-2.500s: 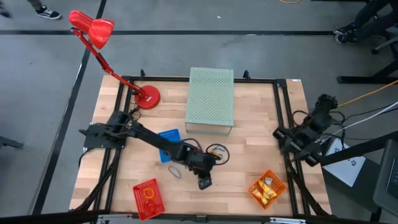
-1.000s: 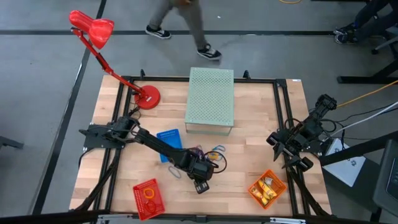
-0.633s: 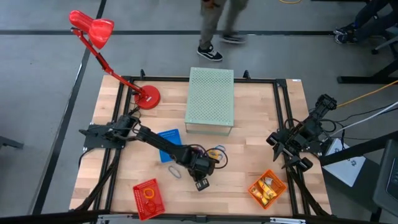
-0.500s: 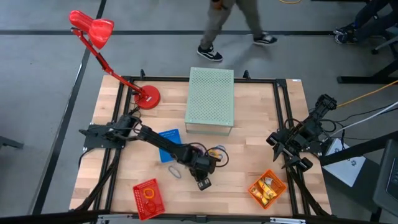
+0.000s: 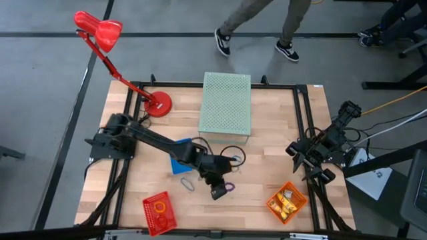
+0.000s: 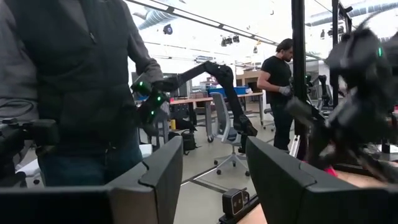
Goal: Pick & Place Office Desk Supplies
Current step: Put the purple spring keychain into the red basket
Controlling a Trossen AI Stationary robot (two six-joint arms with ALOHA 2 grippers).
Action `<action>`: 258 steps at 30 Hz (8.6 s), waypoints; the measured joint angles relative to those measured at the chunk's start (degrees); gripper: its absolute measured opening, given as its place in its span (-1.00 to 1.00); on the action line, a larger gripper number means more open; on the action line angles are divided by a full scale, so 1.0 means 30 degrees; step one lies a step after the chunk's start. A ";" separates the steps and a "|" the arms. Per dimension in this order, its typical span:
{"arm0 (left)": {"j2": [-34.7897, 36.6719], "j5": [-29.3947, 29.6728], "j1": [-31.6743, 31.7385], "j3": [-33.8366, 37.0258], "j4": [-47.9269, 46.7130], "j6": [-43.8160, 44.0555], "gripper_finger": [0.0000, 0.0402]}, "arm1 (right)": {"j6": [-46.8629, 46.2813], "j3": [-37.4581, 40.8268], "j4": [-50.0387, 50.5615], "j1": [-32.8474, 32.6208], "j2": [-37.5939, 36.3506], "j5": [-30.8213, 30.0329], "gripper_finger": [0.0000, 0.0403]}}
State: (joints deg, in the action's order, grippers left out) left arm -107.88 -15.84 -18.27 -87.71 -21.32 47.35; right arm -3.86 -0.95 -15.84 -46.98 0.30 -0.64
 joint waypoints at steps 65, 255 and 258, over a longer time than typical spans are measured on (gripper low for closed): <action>0.8654 0.2499 -1.0452 1.2585 0.1150 1.1277 -0.95 | 0.2325 0.0000 0.0197 0.0003 0.0000 -0.0141 -0.12; -0.7071 1.0664 -0.0282 -1.2501 -1.7931 0.8597 -0.98 | 0.1938 0.0007 0.1892 0.0000 -0.0005 0.0005 -0.11; -0.7049 1.0333 -0.0818 -1.3665 -1.9500 0.8611 -0.98 | 0.1938 0.0007 0.2008 0.0002 -0.0002 0.0005 -0.11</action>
State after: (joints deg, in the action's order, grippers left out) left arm -129.03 15.16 -20.72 -128.70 -79.82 73.18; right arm 1.96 -0.93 -9.81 -46.97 0.29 -0.62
